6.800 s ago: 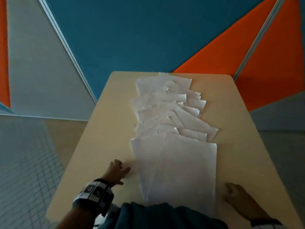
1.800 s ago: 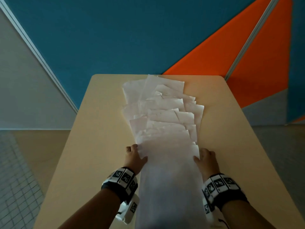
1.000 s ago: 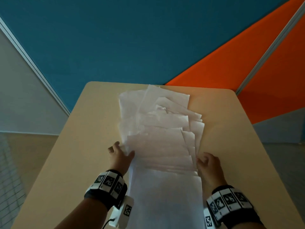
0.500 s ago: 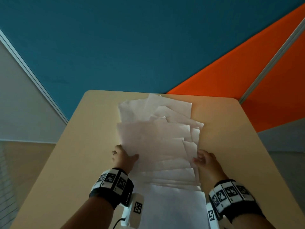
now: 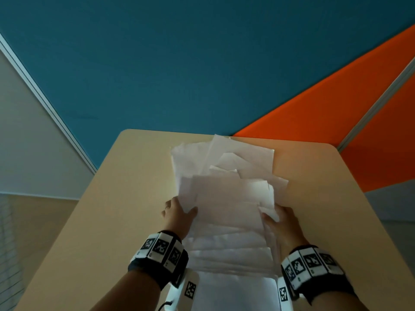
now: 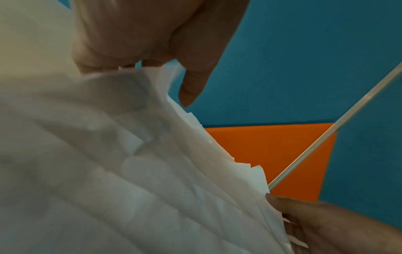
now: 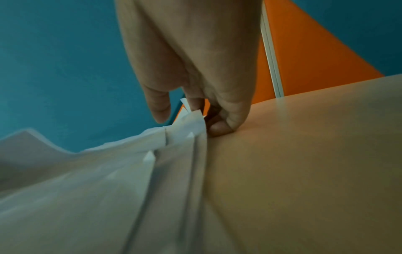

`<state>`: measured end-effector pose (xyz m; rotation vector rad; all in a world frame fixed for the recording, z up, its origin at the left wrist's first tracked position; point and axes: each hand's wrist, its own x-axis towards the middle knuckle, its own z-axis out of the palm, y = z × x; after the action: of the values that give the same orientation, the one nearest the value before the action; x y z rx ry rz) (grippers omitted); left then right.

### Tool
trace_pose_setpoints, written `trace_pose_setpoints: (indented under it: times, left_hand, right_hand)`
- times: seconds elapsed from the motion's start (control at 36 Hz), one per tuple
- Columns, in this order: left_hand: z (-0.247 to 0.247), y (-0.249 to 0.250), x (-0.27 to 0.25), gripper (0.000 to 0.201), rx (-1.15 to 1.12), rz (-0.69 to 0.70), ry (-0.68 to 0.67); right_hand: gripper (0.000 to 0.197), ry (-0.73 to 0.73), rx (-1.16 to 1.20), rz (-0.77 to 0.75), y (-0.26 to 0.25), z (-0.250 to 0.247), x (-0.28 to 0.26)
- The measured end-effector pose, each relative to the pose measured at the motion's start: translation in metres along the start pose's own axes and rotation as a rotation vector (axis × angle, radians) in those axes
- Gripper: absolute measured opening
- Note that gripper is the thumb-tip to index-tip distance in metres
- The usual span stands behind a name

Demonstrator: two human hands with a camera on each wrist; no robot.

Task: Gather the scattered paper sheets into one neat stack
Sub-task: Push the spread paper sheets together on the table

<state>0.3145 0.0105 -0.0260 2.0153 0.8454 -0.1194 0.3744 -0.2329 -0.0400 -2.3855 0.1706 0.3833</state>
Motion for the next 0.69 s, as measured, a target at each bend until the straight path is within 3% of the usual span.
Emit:
trace_pose_setpoints:
  times: [0.08,0.17,0.22,0.31,0.42,0.53,0.58,0.69]
  left_hand:
    - [-0.004,-0.002,0.004,0.070,-0.063,-0.013,0.063]
    - [-0.011,-0.004,0.012,0.079,-0.053,-0.025,0.110]
    - [-0.012,-0.003,0.017,0.077,-0.064,-0.008,0.110]
    - [-0.007,0.002,0.019,0.073,-0.092,0.037,0.080]
    - [0.003,0.009,0.020,0.068,-0.044,0.087,-0.002]
    - [0.000,0.011,0.026,0.071,-0.016,0.061,0.019]
    - [-0.005,0.011,0.032,0.078,-0.062,0.026,0.077]
    - [-0.007,0.014,0.048,0.082,-0.210,0.007,0.094]
  right_hand:
    - [0.047,0.076,0.016,0.024,0.004,-0.001,0.005]
    - [0.054,0.176,-0.024,0.126,0.015,-0.003,0.012]
    - [0.057,0.155,-0.026,0.137,0.017,-0.005,0.017]
    - [0.051,0.123,-0.002,0.006,0.008,-0.007,0.027]
    - [0.066,-0.021,0.000,-0.100,-0.003,-0.004,0.035]
    - [0.047,-0.144,0.059,-0.108,-0.004,-0.015,0.039]
    - [0.033,-0.108,0.038,-0.050,-0.001,-0.025,0.043]
    - [0.038,0.011,-0.069,0.062,0.006,-0.037,0.058]
